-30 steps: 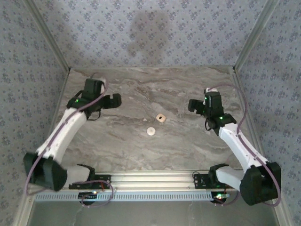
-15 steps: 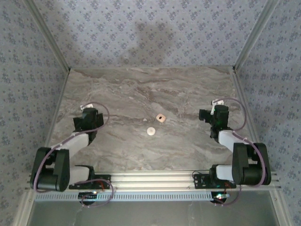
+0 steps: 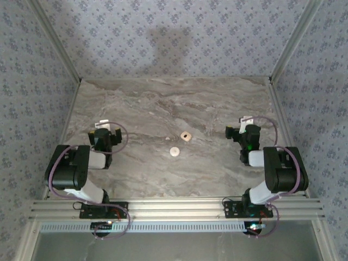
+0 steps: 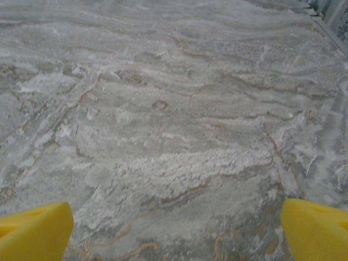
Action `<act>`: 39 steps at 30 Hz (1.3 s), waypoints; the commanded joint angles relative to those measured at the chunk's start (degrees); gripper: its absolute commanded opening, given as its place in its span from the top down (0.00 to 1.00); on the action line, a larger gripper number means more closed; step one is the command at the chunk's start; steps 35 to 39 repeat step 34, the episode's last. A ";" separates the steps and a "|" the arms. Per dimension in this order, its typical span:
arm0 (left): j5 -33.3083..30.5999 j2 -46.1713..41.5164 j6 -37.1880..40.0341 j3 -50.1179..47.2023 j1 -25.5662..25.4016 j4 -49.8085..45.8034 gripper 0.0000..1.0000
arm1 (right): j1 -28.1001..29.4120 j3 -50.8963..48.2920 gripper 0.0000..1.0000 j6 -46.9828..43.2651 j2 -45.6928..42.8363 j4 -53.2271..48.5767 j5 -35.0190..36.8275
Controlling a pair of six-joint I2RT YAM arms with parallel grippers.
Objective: Insert wireless bluetooth earbuds into charging case
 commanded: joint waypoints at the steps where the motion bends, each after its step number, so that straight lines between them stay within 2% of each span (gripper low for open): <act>1: 3.58 -1.30 -2.21 2.64 1.76 1.36 0.00 | -1.64 1.63 0.00 1.14 0.47 0.39 -3.25; 39: 5.98 -1.29 -0.97 3.50 1.57 -0.24 0.00 | -1.82 1.55 0.00 1.23 0.45 0.58 -3.52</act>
